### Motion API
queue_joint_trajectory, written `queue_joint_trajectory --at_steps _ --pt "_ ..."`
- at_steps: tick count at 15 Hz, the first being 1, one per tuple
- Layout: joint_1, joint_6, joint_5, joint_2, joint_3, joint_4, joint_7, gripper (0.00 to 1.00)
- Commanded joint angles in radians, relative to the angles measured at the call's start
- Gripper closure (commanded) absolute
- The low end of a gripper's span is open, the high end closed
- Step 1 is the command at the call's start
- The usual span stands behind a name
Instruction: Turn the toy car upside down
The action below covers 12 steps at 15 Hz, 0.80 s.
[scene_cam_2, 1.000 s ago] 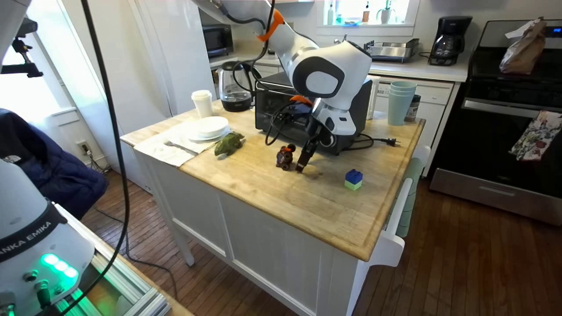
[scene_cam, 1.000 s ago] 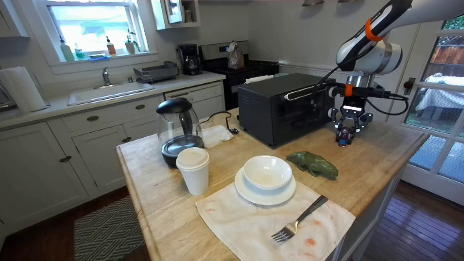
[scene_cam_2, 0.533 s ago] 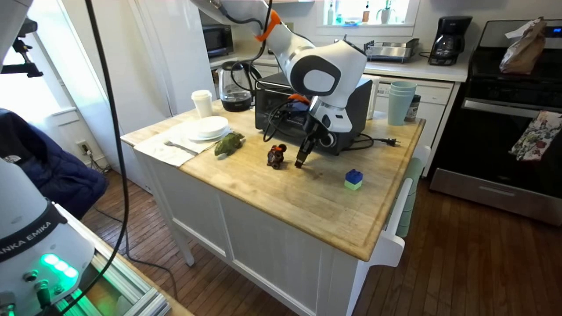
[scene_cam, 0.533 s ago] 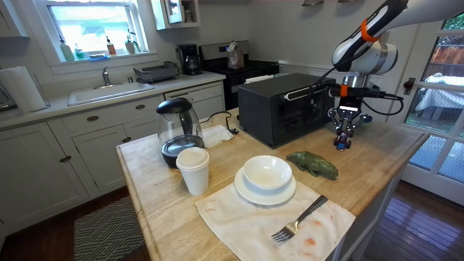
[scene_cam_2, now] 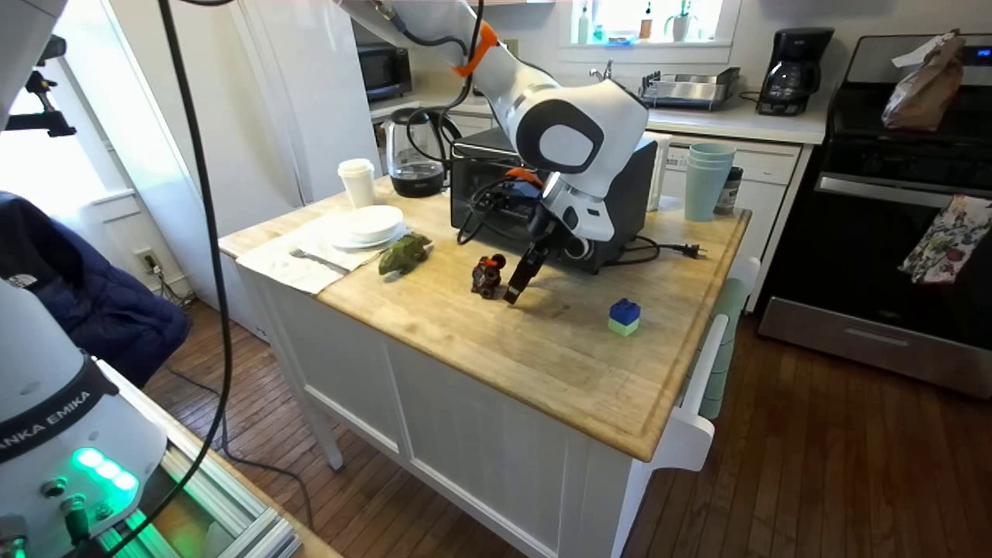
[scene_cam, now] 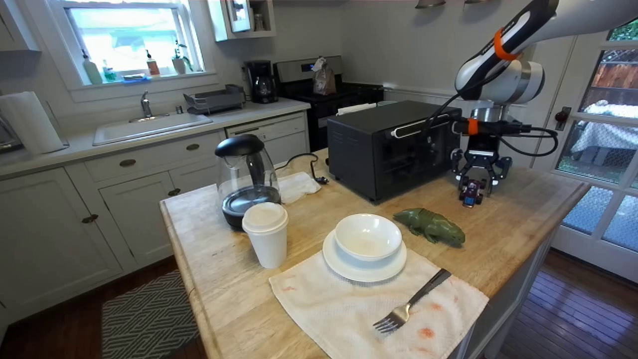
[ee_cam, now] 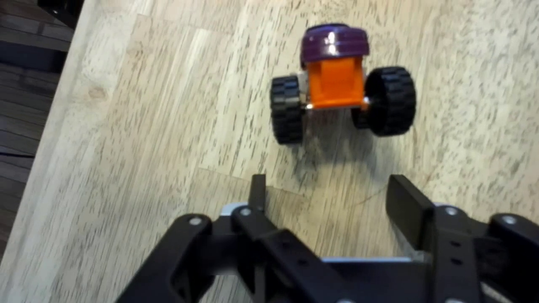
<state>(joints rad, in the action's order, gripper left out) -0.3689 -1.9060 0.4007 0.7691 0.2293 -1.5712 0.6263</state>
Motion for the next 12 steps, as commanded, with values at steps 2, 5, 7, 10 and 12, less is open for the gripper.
queue_joint_trajectory --at_steps 2,5,7,10,12 --pt "-0.007 0.107 0.005 0.067 0.002 0.089 0.011 0.00" --pt "-0.022 0.152 0.023 0.090 -0.009 0.120 -0.005 0.00" --pt "-0.022 0.186 0.020 0.107 -0.008 0.144 0.001 0.00" --pt "-0.024 0.238 0.022 0.128 -0.009 0.175 0.004 0.00" --pt "-0.025 0.263 0.027 0.140 -0.013 0.191 0.002 0.00"
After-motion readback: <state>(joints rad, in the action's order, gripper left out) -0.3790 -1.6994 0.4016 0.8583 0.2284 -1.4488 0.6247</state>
